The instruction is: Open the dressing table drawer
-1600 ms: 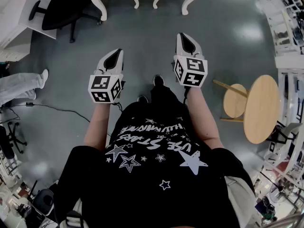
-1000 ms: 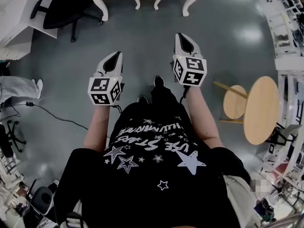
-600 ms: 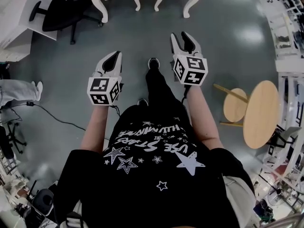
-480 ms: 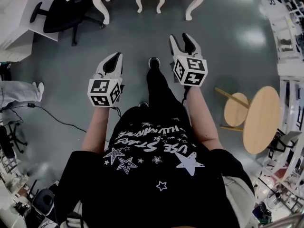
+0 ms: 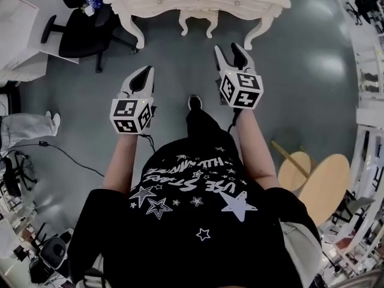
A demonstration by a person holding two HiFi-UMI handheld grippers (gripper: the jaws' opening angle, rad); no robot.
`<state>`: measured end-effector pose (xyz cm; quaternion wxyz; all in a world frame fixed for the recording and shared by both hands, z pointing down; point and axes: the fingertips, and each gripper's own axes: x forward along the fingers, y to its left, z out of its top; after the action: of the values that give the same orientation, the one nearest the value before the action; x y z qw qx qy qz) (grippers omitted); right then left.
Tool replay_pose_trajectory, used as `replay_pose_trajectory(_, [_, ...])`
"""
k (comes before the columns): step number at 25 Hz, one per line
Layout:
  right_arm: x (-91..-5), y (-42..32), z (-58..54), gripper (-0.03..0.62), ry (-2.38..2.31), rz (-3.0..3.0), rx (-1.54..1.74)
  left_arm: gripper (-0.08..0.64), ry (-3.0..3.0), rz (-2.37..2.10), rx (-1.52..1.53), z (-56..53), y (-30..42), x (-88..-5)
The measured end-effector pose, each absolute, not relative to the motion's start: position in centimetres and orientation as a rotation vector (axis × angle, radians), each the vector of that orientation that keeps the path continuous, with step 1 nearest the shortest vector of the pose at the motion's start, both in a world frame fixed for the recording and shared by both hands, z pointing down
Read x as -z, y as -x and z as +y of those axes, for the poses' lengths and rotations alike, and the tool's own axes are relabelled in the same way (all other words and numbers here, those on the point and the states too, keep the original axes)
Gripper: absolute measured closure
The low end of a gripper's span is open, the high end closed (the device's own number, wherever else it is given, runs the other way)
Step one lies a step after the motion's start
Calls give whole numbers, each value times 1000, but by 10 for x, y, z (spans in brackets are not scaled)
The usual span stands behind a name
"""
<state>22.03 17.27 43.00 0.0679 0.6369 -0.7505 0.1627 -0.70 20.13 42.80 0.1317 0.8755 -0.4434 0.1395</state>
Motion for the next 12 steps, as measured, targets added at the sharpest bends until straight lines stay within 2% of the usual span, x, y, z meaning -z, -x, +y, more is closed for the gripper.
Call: replay_pose_trajectory(12, [-423,-256,-2,360,-1805,-2352,-458,560,-2490,-1396,-354,50,-38,-418])
